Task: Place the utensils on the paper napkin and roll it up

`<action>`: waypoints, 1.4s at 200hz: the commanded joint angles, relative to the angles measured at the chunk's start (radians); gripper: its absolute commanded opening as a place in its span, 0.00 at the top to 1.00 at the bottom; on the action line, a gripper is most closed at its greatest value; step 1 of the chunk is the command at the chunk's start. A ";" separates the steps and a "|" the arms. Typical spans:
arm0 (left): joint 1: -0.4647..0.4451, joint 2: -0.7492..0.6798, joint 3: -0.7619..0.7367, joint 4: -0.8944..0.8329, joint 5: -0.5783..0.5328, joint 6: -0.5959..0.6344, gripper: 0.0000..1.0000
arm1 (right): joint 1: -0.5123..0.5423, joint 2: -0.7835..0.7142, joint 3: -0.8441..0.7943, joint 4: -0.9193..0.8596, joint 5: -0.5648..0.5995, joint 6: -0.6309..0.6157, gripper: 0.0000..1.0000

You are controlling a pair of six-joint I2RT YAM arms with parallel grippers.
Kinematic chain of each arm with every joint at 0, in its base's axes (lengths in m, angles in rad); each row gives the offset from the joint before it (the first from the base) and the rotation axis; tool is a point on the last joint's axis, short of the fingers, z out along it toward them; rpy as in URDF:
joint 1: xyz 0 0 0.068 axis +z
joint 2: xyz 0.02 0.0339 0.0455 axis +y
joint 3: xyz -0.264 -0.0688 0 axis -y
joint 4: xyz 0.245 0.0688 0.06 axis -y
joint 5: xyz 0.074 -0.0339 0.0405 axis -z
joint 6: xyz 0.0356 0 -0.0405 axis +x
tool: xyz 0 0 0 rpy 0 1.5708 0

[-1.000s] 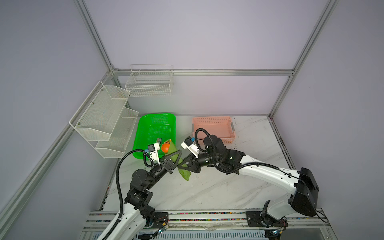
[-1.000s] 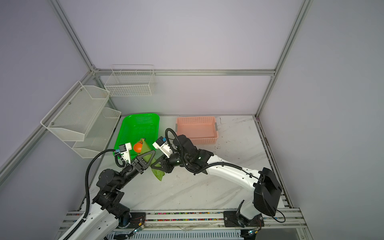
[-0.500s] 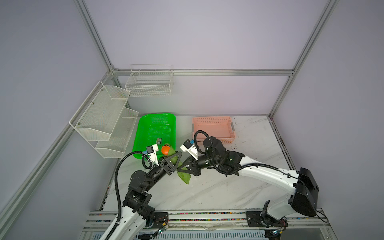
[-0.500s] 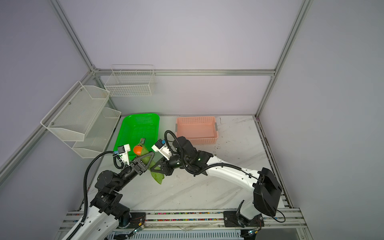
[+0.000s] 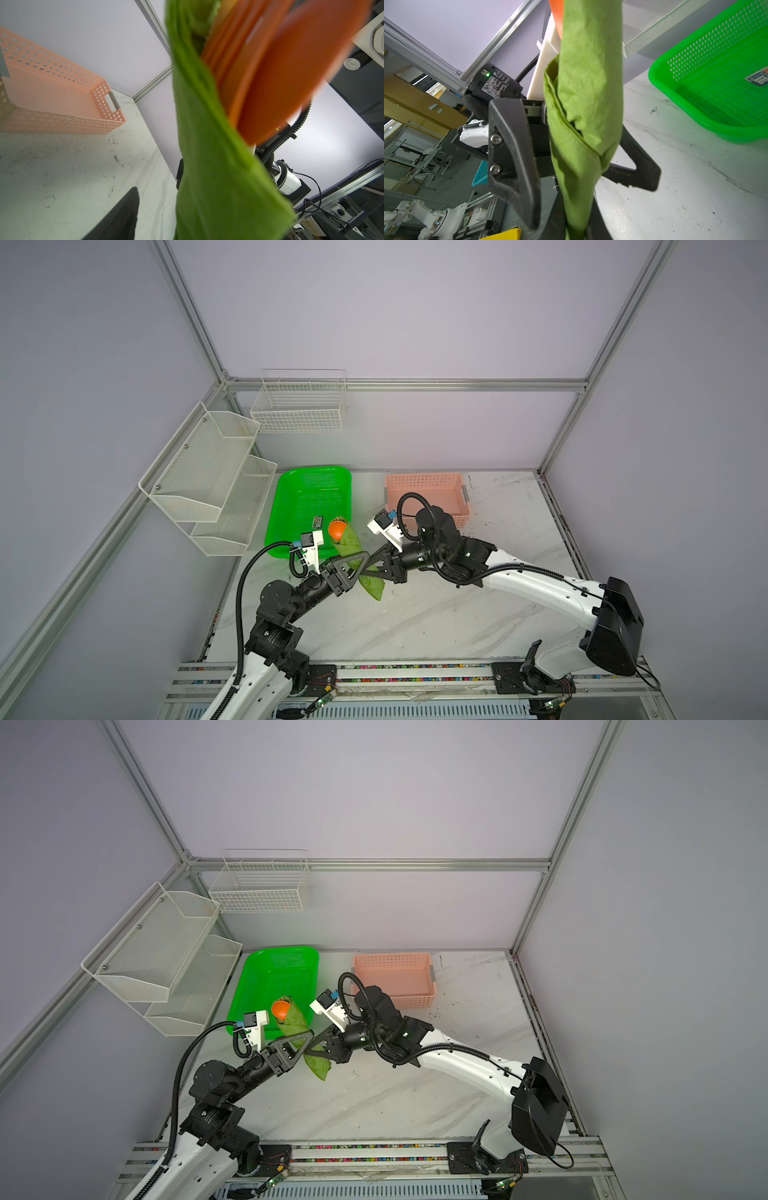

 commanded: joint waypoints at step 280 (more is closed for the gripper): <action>0.005 -0.007 0.074 0.001 0.036 0.045 0.96 | -0.010 -0.091 -0.085 -0.012 -0.008 0.008 0.50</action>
